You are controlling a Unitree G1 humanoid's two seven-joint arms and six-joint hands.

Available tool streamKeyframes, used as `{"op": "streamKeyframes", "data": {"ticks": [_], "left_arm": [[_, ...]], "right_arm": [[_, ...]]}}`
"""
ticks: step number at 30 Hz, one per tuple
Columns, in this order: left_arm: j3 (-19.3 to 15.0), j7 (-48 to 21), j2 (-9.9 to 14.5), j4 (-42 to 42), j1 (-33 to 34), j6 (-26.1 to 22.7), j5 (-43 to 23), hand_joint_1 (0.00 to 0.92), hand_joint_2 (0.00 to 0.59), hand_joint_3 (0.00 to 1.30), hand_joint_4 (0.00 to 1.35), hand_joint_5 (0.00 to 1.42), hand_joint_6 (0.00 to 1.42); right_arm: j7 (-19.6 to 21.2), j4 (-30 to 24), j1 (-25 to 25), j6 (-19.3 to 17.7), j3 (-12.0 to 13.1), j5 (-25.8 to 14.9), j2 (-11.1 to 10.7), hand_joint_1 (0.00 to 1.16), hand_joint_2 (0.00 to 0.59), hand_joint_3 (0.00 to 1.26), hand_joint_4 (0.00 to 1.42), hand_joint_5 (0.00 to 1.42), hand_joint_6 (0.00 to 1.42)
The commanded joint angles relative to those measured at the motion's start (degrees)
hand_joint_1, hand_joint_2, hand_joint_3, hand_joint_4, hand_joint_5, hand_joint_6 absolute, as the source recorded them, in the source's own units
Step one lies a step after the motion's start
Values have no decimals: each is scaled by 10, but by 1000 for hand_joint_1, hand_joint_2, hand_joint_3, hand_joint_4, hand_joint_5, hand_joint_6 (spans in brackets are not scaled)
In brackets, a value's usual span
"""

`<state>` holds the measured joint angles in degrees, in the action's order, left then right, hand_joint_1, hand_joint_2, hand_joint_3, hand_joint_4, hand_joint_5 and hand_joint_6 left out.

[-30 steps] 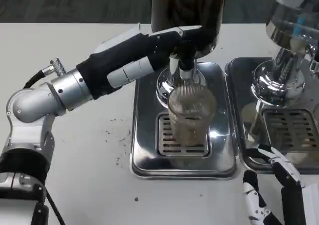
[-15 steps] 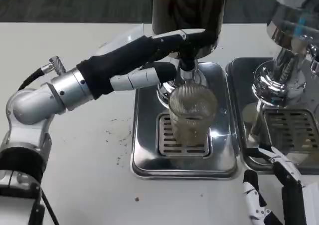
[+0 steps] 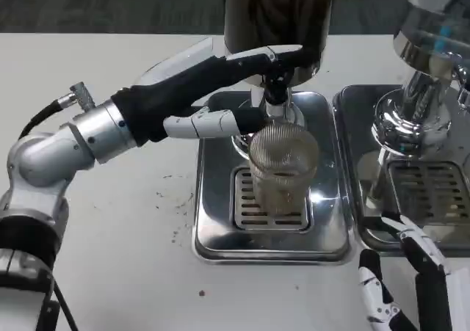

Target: Grasp the cup under the faucet to collect the drink, then remove the cup.

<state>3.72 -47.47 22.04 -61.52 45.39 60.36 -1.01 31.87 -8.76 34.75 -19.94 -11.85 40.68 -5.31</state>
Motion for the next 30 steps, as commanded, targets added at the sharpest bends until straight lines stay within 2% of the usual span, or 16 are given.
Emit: {"op": "streamKeyframes", "data": {"ticks": [1,8,23,30], "left_arm": [[21,9,15,-11,-5,13,40,0,50,156,48,58,0],[38,43,23,-10,-3,34,60,0,50,150,47,52,0],[66,118,37,-9,-2,72,112,0,50,137,28,29,0],[82,162,48,-7,2,89,148,0,50,130,19,22,0]], "right_arm": [[0,-7,2,-3,2,-6,-2,330,478,365,220,247,299],[-1,-10,1,-5,5,-17,-1,341,471,320,211,232,238],[-12,-18,-8,-3,10,-30,1,354,470,279,190,197,212],[-25,-21,-15,-9,14,-47,-2,389,405,214,144,173,197]]}}
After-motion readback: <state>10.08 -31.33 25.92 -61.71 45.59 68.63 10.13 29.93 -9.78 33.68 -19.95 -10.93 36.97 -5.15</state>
